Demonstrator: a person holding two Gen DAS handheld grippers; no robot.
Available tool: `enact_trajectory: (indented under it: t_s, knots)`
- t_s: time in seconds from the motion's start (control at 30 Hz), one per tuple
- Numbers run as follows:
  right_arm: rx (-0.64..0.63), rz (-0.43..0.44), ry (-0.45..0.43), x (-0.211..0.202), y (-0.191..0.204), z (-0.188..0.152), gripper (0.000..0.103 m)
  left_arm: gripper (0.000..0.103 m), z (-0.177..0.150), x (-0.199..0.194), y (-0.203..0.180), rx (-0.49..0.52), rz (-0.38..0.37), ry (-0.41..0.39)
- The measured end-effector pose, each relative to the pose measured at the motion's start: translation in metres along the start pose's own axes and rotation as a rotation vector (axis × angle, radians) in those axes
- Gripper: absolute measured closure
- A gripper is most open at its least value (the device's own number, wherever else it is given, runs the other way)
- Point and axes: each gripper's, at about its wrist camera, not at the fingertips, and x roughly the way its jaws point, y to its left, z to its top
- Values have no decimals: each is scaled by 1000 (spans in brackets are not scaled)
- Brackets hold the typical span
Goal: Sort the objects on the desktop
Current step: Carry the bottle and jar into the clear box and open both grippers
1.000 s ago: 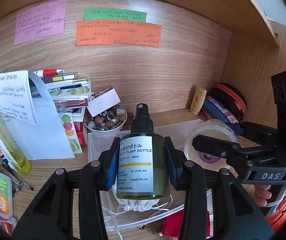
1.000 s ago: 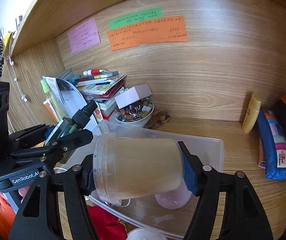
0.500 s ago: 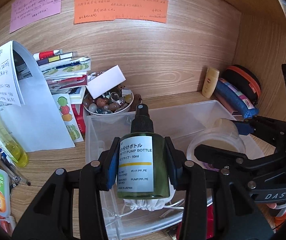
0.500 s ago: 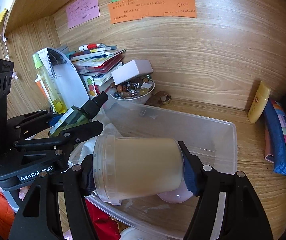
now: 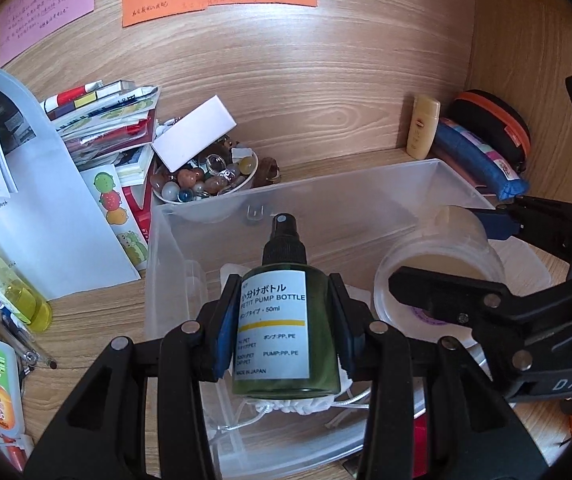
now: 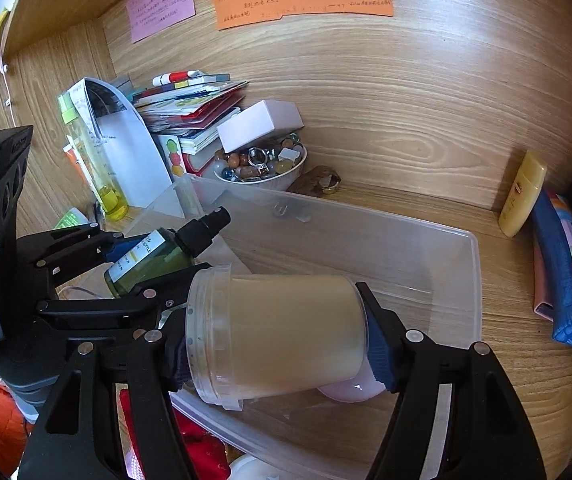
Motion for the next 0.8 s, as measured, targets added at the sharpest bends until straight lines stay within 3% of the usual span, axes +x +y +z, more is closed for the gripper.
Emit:
enact_trajectory:
  t_s: [0.4, 0.57, 0.8]
  knots:
    - [-3, 37, 88, 19, 3, -8, 36, 57, -1, 1, 10, -38, -3, 14]
    - [-30, 45, 67, 13, 8, -9, 35, 53, 0, -1, 12, -49, -16, 7]
    - [1, 52, 18, 2, 0, -5, 27, 33, 2, -9, 17, -79, -31, -27]
